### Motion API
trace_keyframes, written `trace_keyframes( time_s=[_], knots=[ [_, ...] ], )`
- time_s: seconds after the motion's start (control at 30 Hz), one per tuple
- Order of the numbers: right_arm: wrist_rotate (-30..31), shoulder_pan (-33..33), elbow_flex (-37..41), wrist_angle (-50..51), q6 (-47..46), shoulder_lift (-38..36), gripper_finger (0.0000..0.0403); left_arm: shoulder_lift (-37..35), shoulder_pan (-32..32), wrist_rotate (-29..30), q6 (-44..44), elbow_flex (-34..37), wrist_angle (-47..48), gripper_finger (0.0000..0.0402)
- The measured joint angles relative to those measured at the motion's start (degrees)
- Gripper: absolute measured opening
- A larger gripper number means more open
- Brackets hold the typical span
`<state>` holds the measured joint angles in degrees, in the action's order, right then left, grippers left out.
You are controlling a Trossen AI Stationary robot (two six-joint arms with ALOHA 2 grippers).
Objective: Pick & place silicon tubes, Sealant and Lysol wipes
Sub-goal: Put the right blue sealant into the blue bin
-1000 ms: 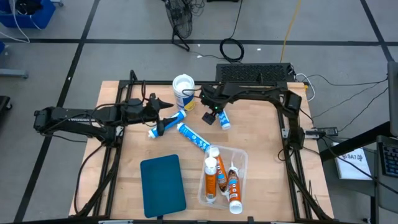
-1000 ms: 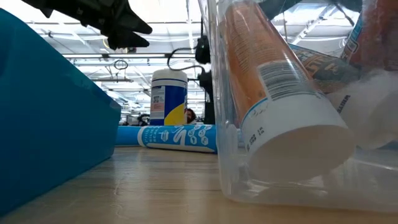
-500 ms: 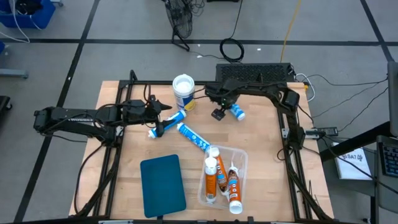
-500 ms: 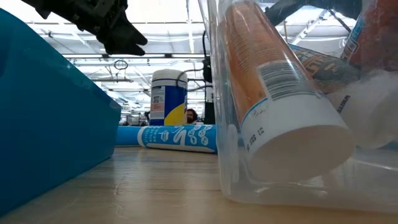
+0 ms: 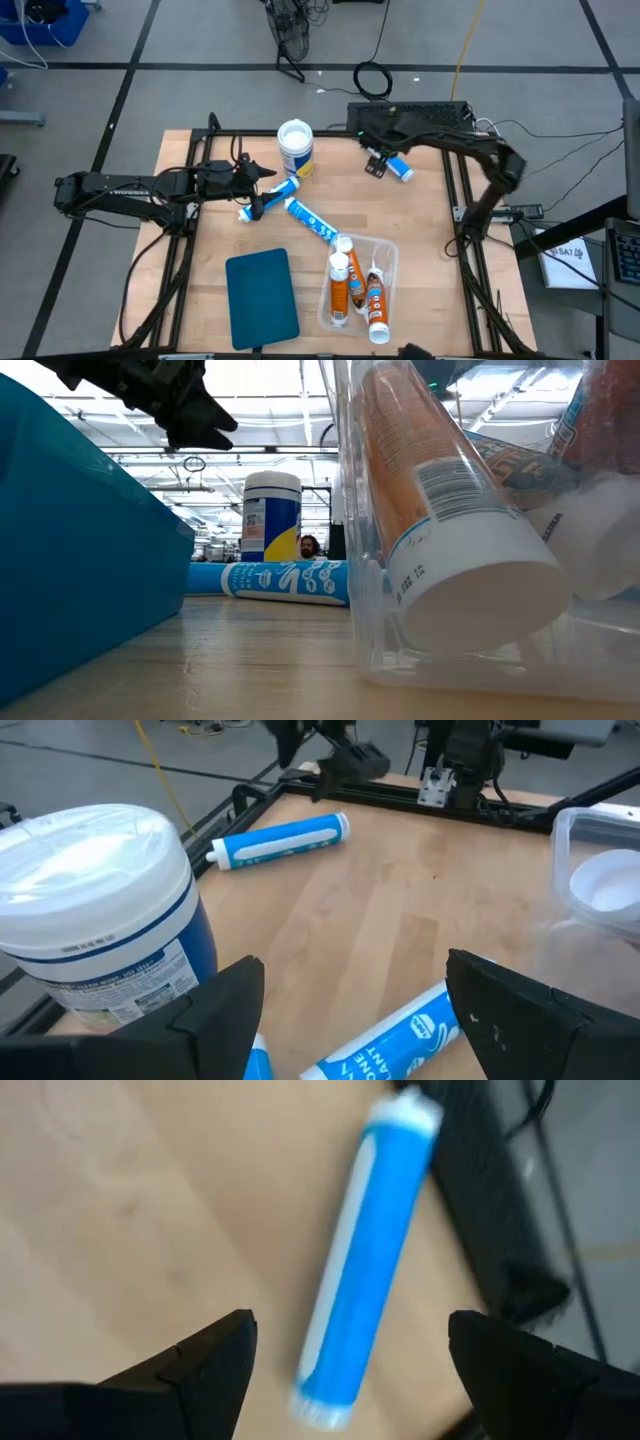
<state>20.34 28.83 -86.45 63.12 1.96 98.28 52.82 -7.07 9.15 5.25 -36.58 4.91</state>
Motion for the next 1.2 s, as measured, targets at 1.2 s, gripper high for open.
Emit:
trace_keyframes(
  time_s=[1.2],
  knots=[
    [-19.13,15.66,39.10,-44.05,3.41,-0.78,0.0199,0.02,-0.04,0.52,2.48,0.00,-2.16,0.0306]
  ],
)
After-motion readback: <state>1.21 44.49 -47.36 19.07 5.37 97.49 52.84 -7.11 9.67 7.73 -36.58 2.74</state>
